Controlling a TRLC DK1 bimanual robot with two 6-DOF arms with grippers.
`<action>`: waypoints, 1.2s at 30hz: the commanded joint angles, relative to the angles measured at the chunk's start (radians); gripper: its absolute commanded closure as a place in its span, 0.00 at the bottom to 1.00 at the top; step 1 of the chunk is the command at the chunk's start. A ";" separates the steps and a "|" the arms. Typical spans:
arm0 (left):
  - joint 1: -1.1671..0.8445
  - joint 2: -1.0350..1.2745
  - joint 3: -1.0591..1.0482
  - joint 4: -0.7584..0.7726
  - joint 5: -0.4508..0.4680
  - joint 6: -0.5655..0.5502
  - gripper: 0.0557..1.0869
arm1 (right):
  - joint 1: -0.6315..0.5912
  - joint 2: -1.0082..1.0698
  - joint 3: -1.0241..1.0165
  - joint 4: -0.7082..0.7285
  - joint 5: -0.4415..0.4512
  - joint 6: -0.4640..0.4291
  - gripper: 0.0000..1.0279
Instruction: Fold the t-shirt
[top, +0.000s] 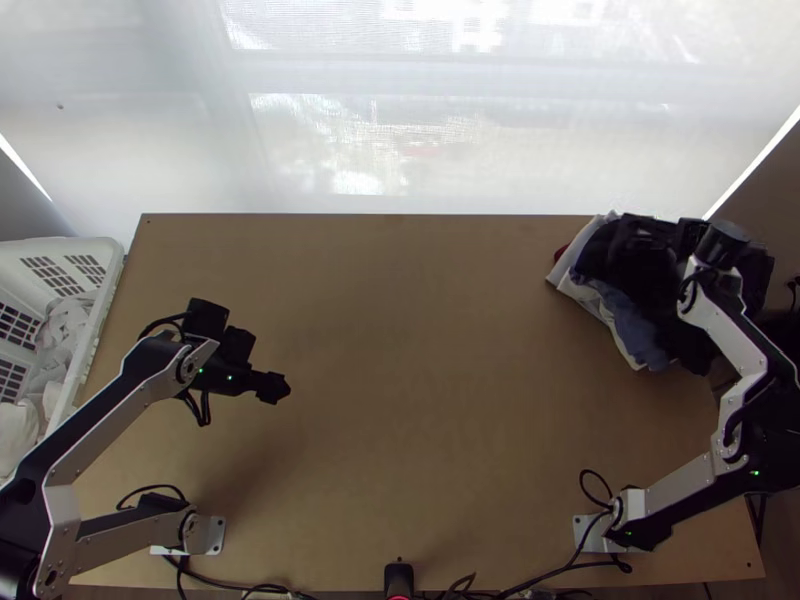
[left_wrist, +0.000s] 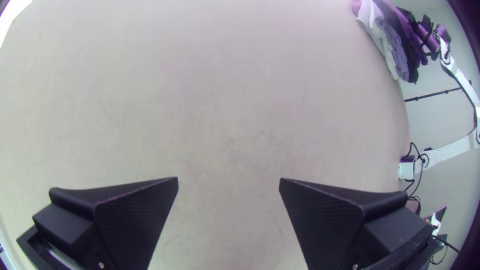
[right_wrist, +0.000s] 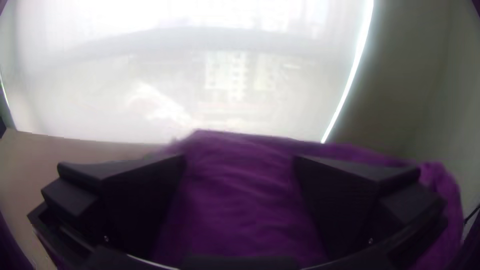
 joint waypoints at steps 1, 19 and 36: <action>-0.003 -0.042 -0.007 0.003 0.002 -0.004 0.05 | 0.080 -0.109 0.207 -0.106 -0.005 0.000 0.04; 0.069 -0.557 -0.130 0.242 -0.248 0.025 0.05 | 0.404 -0.761 -0.274 -0.202 -0.038 0.007 0.04; 0.126 -1.297 -0.438 0.159 -0.288 0.146 0.05 | 0.396 -1.721 -0.975 -0.017 0.018 -0.022 0.04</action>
